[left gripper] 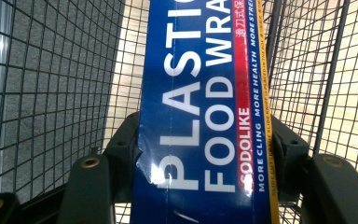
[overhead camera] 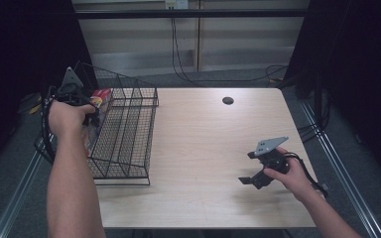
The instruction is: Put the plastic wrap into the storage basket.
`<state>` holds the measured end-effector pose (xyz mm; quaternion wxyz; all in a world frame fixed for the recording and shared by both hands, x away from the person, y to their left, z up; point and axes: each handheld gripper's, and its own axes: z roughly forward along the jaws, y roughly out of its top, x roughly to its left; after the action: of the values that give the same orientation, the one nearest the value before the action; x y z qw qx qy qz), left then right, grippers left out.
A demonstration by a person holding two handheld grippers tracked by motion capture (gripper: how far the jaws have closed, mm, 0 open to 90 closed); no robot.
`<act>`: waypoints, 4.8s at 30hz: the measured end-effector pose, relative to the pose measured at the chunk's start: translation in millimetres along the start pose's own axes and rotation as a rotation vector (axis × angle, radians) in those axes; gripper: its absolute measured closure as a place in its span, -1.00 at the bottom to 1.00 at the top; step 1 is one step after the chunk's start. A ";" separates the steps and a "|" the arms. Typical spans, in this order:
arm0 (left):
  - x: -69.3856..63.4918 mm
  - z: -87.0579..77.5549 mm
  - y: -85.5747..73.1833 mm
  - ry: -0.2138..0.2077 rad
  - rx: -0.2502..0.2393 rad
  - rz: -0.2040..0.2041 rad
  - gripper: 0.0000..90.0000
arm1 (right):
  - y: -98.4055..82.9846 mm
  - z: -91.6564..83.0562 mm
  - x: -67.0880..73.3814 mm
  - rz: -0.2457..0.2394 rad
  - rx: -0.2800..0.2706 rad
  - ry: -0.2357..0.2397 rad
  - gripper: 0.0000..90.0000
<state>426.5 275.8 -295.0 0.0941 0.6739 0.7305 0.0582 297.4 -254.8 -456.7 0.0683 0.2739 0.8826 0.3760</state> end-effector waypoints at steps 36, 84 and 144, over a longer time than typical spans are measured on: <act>-13.7 -16.4 3.6 -0.001 -0.057 0.005 -0.30 | -0.2 -0.9 0.1 -0.001 0.003 0.003 -1.00; -88.8 -8.8 -21.4 -0.284 -0.139 0.323 -0.69 | -1.6 -1.4 3.8 -0.013 0.013 -0.001 -1.00; -187.7 54.7 -80.7 -0.476 -0.047 0.675 -0.71 | -2.1 -0.7 4.7 -0.010 0.015 0.001 -1.00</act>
<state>373.6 79.8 -354.3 0.2512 0.8680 0.4247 -0.0552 292.3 -253.9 -457.3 0.0678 0.2698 0.8867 0.3692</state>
